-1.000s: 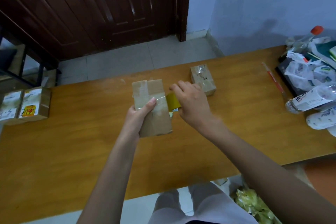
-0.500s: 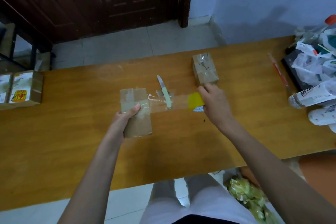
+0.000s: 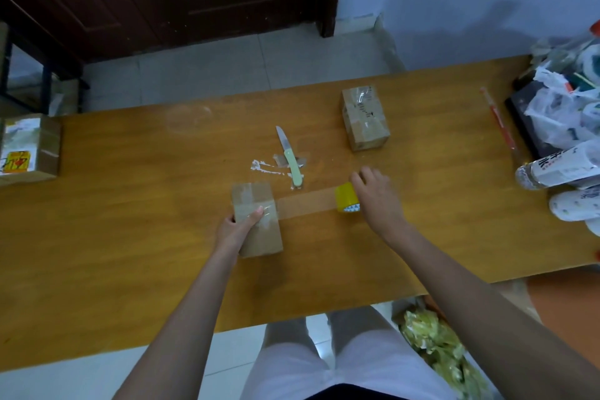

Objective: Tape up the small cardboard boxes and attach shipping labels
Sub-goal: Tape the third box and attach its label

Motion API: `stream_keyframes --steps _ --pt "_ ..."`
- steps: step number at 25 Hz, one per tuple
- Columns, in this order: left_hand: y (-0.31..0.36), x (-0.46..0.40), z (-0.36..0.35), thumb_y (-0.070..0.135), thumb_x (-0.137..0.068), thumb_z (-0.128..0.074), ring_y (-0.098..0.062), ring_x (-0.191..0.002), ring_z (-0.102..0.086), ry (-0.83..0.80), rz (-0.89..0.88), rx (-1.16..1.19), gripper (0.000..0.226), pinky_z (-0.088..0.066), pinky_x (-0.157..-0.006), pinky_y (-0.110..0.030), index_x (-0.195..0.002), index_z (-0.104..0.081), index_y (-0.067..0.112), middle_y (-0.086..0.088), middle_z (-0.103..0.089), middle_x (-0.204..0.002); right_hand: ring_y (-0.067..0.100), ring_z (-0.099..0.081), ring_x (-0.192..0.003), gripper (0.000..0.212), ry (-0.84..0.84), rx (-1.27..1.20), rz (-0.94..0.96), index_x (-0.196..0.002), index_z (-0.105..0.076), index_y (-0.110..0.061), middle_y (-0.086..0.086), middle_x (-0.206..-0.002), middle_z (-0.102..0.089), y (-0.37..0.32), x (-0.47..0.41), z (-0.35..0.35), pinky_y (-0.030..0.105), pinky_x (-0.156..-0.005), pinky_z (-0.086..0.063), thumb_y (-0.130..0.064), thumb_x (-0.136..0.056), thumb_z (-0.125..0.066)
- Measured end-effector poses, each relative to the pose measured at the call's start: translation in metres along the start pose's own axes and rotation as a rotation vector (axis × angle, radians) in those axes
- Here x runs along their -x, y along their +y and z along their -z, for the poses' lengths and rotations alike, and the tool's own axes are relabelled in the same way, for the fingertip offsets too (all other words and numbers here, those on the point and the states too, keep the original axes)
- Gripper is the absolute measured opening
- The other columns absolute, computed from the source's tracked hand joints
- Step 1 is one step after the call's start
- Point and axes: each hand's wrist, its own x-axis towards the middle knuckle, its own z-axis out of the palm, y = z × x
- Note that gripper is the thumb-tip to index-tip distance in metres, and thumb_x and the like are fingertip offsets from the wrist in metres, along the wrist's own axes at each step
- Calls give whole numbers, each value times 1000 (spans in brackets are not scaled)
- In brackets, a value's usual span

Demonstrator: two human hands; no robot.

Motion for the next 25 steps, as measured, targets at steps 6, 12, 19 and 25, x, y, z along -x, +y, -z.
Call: stream_keyframes --steps 6,12,19,25 --pt "-5 -6 -5 63 -68 -76 -33 -120 -46 232 -240 -433 93 -47 -96 -42 -135 -45 7 -14 -39 -136 34 -54 -91 45 -49 -156 -72 -103 -58 -6 13 -102 -55 11 11 -12 40 -72 -42 5 -60 -68" --pt "34 -3 -28 39 -94 -52 -34 -124 -45 425 -611 -623 53 -41 -102 -44 -131 -49 1 -17 -49 -133 31 -53 -94 50 -37 -309 -143 -109 -57 -8 12 -108 -55 10 12 -19 38 -67 -45 9 -63 -68" --pt "30 -24 -37 31 -103 -28 -36 -107 -49 466 -588 -959 40 -43 -83 -42 -113 -56 5 -19 -53 -121 33 -54 -92 47 -20 -164 -100 -111 -59 -10 12 -106 -55 9 -2 -15 39 -62 -47 6 -68 -67" --pt "31 -28 -34 29 -103 -31 -39 -107 -47 496 -573 -945 37 -42 -83 -45 -112 -55 2 -21 -53 -119 33 -56 -82 47 54 111 15 -103 -67 -18 13 -98 -61 49 -3 -10 40 -68 -36 0 -60 -74"
